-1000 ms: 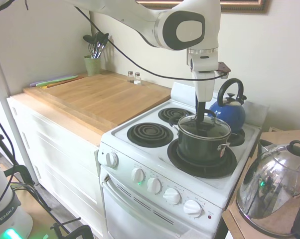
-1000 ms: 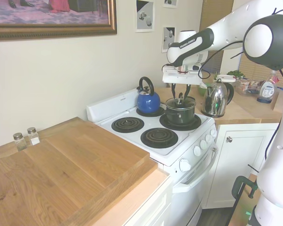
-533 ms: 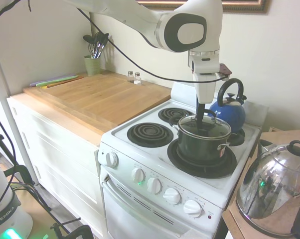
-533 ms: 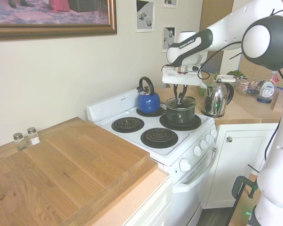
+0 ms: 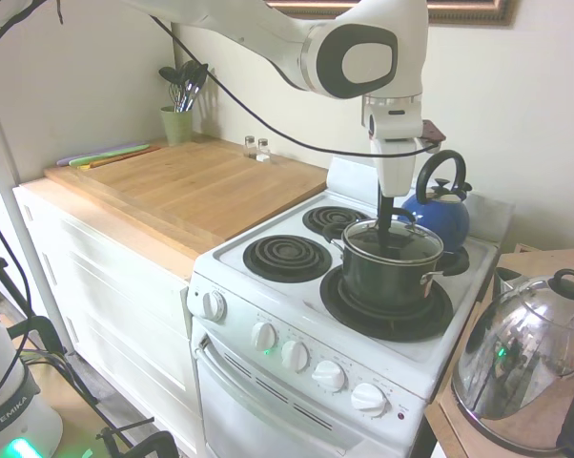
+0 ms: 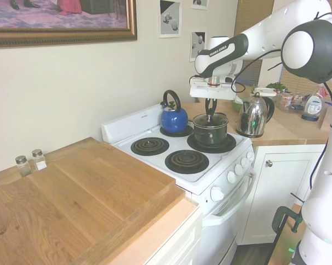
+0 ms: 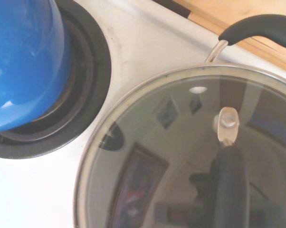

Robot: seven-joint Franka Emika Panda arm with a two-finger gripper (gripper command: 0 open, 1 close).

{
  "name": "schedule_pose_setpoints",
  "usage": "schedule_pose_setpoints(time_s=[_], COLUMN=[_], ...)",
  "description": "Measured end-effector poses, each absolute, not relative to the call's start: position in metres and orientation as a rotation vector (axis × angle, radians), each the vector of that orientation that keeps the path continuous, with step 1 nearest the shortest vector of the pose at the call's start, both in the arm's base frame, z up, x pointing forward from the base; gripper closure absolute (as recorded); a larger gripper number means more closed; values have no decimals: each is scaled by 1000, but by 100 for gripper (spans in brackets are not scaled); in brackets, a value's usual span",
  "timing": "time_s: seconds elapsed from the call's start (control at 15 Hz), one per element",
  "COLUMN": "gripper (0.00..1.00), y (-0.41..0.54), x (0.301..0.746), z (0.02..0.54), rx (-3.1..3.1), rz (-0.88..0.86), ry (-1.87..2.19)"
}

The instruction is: Uncover the lid of the pot

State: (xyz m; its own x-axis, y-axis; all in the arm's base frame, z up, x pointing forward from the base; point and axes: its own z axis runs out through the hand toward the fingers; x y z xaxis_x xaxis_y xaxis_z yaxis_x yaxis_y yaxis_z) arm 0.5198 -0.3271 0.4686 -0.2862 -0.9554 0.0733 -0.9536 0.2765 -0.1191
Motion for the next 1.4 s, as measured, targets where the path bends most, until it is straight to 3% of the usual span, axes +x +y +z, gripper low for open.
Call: schedule_pose_setpoints(time_s=[0.33, 0.67, 1.07, 1.27, 1.4], gripper=[100, 100, 100, 100, 100], y=[-333, -310, -115, -12, 33], x=[515, 492, 488, 484, 506], z=[478, 560, 661, 709, 715], rx=[-1851, -1877, -2105, -2237, -2305], rz=[-240, -407, -657, -708, -708], ry=[2500, 2434, 2213, 2050, 1999])
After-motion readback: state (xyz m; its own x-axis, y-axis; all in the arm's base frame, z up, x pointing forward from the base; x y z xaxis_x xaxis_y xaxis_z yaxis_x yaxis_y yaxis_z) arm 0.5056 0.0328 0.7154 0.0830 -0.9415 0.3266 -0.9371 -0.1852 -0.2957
